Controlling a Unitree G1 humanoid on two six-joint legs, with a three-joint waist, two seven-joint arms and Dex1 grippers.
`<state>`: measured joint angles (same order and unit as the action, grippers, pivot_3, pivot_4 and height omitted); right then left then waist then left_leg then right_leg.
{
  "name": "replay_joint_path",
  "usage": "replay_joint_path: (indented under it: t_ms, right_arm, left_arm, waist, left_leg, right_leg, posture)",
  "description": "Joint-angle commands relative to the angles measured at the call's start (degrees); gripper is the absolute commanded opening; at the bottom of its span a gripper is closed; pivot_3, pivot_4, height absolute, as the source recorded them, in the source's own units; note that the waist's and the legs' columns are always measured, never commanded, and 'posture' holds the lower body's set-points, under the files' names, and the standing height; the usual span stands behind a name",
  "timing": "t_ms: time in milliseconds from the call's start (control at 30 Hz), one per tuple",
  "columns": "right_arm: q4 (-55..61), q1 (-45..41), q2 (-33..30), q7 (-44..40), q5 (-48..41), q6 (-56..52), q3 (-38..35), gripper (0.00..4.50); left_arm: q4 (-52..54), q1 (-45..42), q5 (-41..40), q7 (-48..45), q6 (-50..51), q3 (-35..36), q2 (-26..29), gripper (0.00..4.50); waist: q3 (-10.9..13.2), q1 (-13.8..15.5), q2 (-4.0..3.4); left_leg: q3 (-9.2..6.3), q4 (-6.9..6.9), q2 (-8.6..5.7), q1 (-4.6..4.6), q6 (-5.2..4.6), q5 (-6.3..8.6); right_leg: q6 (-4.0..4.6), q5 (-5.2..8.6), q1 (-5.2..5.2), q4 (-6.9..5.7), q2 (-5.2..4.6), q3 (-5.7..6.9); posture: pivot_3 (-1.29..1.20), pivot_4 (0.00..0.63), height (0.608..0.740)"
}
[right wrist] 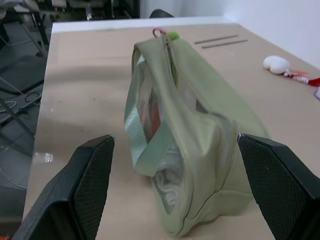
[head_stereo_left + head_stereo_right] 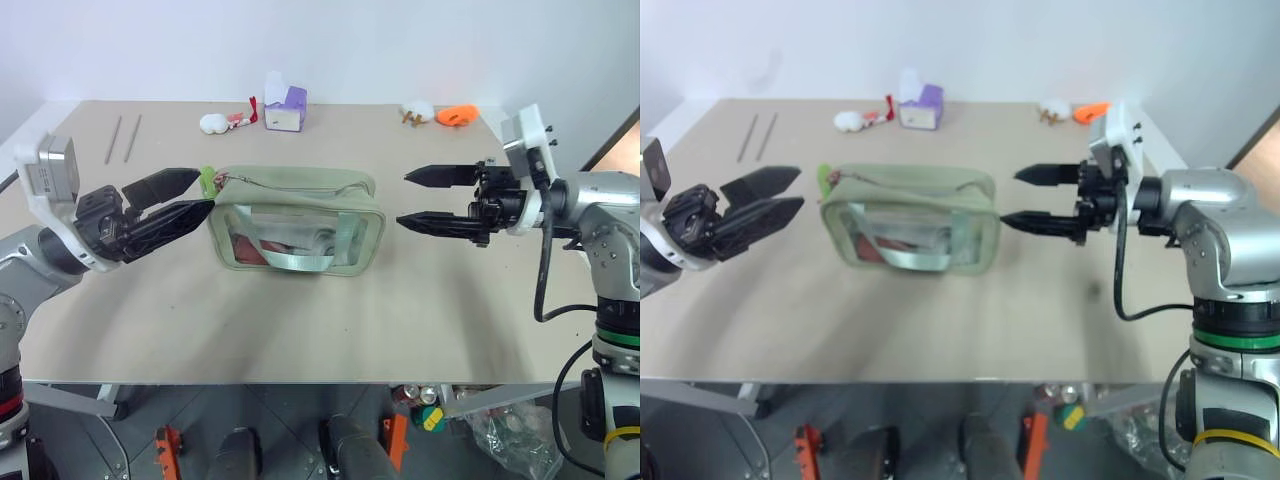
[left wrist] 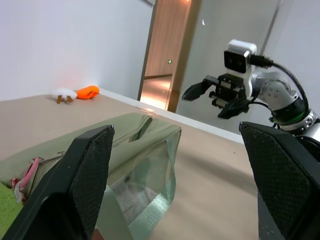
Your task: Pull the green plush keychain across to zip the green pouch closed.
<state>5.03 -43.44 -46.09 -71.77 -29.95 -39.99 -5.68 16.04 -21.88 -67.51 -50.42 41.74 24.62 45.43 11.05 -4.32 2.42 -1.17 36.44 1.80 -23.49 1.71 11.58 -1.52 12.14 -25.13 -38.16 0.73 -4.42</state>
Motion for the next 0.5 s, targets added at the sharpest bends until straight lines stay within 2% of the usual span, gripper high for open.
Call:
replay_joint_path:
  t_ms: [33,233,433,500]
  right_arm:
    - [0.0,0.43,1.11,2.23,4.18,4.92,4.43,4.06]
    - [-7.89,-1.35,3.14,5.41,11.19,11.39,9.57,4.06]
    - [-9.36,-2.3,5.03,4.84,12.4,13.44,11.28,4.06]
    - [-9.31,-2.31,5.52,4.76,12.05,13.56,11.28,3.5]
  left_arm:
    - [0.09,-1.21,-0.36,-0.15,0.12,0.56,0.43,4.14]
    - [2.0,-0.01,-0.18,-0.31,1.19,0.3,1.2,4.14]
    - [4.06,-0.1,1.38,-1.79,2.07,-2.05,2.88,4.14]
    - [4.1,-0.03,2.99,-2.64,1.79,-2.87,3.51,4.14]
  waist:
    - [0.0,-0.01,0.0]
    - [0.0,0.06,0.0]
    - [0.0,0.08,0.0]
    - [0.0,0.08,0.0]
  left_leg:
    - [0.02,0.0,0.0,0.02,0.0,0.0]
    - [0.04,0.0,-0.05,-0.07,0.01,0.0]
    - [-0.02,-0.03,-0.04,-0.12,0.01,0.0]
    - [-0.03,-0.03,-0.04,-0.11,0.01,0.0]
  right_leg:
    - [-0.01,0.0,0.01,0.0,0.0,-0.02]
    - [-0.05,0.01,-0.01,0.02,-0.04,-0.05]
    - [-0.08,0.04,-0.05,0.02,-0.02,-0.04]
    - [-0.07,0.04,-0.05,0.02,-0.02,-0.04]
  posture:
    - [0.0,0.15,0.74]
    - [0.0,0.15,0.74]
    - [0.0,0.15,0.74]
    - [0.0,0.15,0.74]
